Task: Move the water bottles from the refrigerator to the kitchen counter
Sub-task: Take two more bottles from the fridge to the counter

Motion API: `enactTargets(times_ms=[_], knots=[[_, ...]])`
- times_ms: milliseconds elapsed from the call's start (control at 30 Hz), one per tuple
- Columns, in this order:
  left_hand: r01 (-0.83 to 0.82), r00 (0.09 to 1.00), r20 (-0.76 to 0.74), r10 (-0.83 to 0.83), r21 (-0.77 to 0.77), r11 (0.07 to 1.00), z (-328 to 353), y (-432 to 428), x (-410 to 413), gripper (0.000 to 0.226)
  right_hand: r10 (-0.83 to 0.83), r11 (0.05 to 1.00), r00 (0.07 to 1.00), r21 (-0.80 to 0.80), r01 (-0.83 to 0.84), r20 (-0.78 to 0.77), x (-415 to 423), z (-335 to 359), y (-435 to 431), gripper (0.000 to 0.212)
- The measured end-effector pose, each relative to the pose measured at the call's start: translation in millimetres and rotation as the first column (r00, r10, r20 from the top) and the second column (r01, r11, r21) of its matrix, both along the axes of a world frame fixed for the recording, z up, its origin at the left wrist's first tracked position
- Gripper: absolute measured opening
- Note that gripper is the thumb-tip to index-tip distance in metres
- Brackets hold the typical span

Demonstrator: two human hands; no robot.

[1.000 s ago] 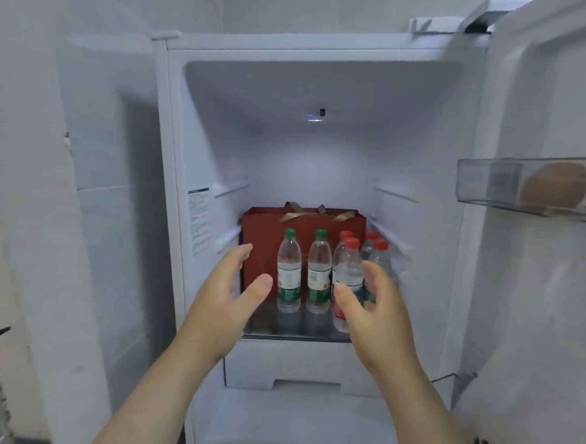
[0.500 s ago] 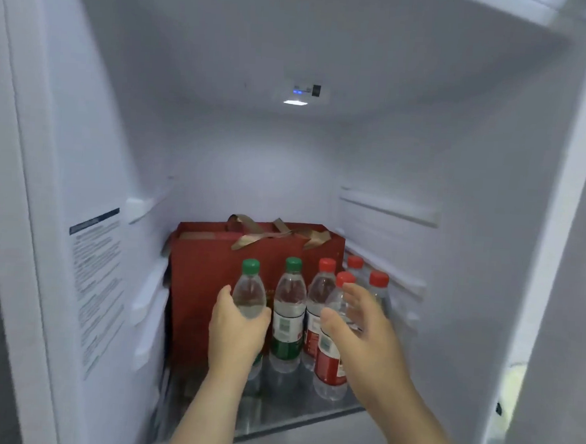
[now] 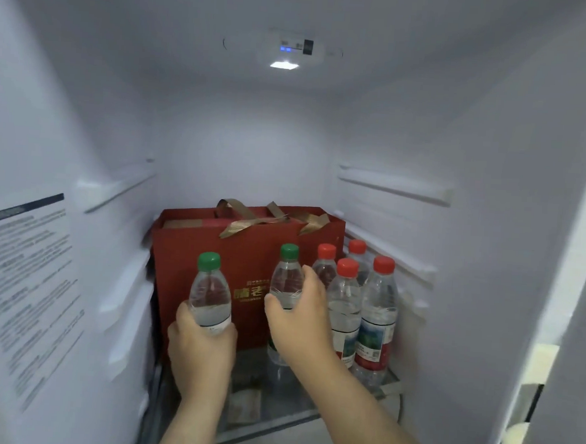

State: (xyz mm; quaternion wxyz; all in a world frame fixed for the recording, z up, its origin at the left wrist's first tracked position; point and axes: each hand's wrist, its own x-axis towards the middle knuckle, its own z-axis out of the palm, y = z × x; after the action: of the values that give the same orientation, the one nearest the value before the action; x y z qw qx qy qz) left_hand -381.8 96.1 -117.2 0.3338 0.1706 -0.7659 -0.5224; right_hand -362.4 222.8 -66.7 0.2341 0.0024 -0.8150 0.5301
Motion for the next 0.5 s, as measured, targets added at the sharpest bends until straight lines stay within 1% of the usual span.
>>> enactTargets(times_ms=[100,167,267,333,400,433,500], knots=[[-0.026,0.999,-0.018,0.026,0.016,1.0,-0.7,-11.4,6.1,0.048,-0.056,0.998,0.998,0.03,0.056,0.017,-25.7,-0.7,-11.1,0.085],[-0.011,1.0,-0.025,0.012,0.042,0.999,0.1,-12.9,8.5,0.048,-0.109,0.988,0.994,0.11,0.107,0.014,-38.0,-2.2,-17.7,0.087],[0.006,0.999,-0.04,-0.005,0.04,0.999,0.0,-13.4,10.8,0.049,-0.229,0.932,0.972,0.276,0.237,-0.062,-47.0,-6.1,-25.6,0.088],[-0.001,0.998,-0.062,0.003,0.035,0.999,-0.7,-14.3,10.6,0.049,-0.294,0.885,0.951,0.346,0.31,-0.099,-49.5,-6.9,-28.8,0.09],[-0.011,0.998,-0.068,0.013,0.033,0.999,-1.5,-14.8,9.8,0.048,-0.314,0.869,0.946,0.377,0.321,-0.083,-52.0,-7.4,-30.8,0.088],[-0.014,0.998,-0.068,0.017,0.034,0.999,-1.7,-14.8,9.2,0.049,-0.3,0.879,0.952,0.372,0.299,-0.056,-54.1,-8.1,-31.2,0.084],[-0.021,0.998,-0.066,0.024,0.037,0.999,-3.3,-15.3,8.1,0.052,-0.232,0.928,0.973,0.301,0.218,0.012,-56.6,-12.1,-32.0,0.076]])
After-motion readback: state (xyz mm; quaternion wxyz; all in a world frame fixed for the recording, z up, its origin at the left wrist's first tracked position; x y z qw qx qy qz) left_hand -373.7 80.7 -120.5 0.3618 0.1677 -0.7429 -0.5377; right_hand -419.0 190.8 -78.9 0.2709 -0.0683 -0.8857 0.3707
